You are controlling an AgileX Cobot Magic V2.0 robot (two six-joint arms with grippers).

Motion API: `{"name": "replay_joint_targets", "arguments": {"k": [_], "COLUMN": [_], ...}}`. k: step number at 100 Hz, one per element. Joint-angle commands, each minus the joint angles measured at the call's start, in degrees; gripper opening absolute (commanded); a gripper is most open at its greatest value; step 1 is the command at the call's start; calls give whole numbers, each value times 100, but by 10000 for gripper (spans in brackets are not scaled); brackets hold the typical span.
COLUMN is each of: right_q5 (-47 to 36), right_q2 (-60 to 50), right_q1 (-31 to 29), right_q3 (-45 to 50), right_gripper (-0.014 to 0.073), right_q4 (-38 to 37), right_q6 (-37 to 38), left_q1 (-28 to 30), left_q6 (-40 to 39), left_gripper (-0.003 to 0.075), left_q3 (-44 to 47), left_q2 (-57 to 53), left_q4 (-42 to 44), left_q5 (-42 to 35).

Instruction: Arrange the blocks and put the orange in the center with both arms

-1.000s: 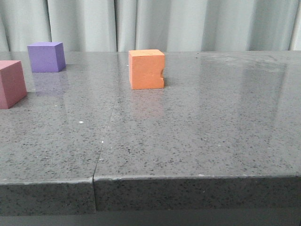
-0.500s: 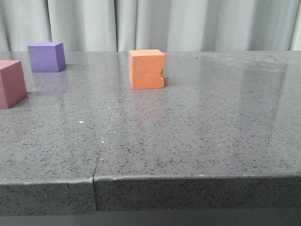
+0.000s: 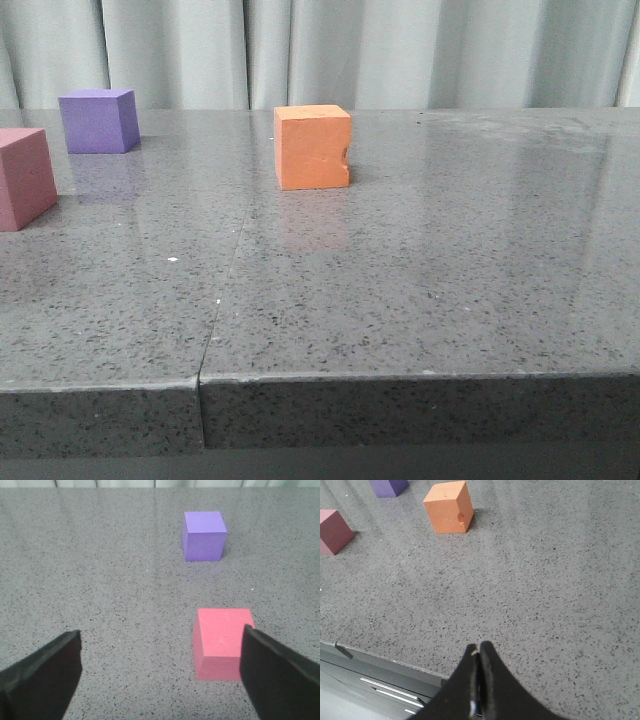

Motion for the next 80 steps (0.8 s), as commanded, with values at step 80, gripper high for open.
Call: {"name": "replay_joint_targets", "arguments": {"k": [80], "right_q5": [-411], "right_q2": [47], "right_q1": [-11], "right_q3": [-131], "right_gripper": [-69], "right_q4": [-51], "right_q6": [-70], "left_q1": [7], "left_q6": [5004], "left_gripper": [659], "left_q3": [-3505], "left_q2": [3261], "left_q4": [-2951], "left_q5": [2125]}}
